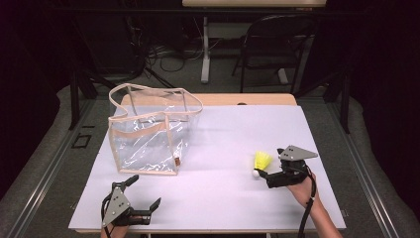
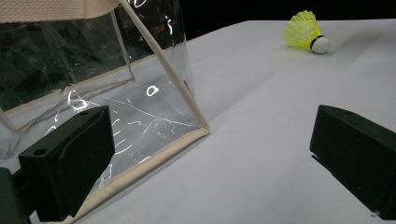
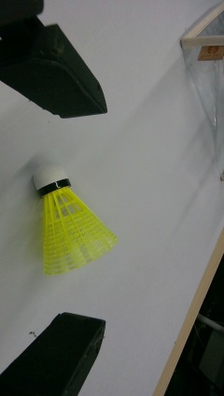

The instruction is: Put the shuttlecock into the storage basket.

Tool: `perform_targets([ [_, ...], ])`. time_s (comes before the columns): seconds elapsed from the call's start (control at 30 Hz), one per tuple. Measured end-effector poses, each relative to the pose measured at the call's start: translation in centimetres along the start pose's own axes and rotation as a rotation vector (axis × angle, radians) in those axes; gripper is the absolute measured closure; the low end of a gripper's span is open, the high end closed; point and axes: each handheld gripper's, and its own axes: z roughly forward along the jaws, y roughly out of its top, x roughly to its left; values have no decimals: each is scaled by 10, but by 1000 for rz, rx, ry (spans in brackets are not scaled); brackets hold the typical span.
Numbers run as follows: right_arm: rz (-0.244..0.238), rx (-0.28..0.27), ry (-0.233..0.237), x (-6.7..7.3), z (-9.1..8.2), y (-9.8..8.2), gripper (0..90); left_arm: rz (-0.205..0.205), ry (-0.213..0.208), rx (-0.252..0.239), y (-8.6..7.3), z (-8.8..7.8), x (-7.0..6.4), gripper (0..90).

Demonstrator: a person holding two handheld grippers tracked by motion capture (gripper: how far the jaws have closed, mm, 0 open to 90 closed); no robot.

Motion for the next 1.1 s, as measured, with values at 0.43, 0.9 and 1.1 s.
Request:
perform_targets([
  [0.43, 6, 62, 21, -13, 7, 12, 0, 1, -1, -1, 0, 0, 0, 0],
  [0.9, 27, 107, 55, -27, 15, 25, 0, -1, 1, -5, 0, 0, 1, 0],
  [1.1, 21, 132, 63, -29, 20, 29, 0, -6, 1, -2, 0, 1, 1, 0],
])
